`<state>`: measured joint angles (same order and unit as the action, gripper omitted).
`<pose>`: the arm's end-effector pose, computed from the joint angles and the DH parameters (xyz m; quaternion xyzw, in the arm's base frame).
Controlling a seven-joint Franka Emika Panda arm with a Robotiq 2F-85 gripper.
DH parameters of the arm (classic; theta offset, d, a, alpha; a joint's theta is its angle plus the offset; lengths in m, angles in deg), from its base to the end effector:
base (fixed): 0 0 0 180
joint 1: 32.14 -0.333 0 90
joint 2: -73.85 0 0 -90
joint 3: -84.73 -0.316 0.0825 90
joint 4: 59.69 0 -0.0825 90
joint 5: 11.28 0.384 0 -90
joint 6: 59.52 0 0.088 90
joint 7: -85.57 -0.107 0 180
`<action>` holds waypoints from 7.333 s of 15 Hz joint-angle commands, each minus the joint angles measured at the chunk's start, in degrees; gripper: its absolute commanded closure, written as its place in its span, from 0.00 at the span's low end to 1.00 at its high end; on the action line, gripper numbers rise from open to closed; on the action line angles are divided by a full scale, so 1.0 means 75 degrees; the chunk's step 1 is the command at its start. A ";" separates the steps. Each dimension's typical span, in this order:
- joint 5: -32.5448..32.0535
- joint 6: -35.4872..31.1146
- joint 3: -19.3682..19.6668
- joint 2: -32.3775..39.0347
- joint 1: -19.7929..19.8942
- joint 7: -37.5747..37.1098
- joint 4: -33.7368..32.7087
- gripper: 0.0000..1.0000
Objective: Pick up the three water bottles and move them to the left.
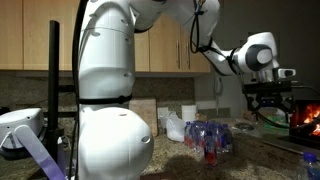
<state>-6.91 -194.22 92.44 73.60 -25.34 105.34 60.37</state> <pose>0.5500 -0.1413 0.4493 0.9909 0.0224 0.1327 0.0089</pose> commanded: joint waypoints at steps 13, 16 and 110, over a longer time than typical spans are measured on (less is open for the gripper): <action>0.0486 0.0976 0.0411 0.2106 0.0632 -0.2064 -0.1523 0.00; 0.0427 0.1474 0.0458 0.2146 0.0610 -0.2823 -0.1673 0.00; -0.1081 0.2592 -0.1794 0.2994 -0.1297 0.0406 -0.2838 0.85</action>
<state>-14.44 -175.15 79.35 96.07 -35.36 107.75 38.67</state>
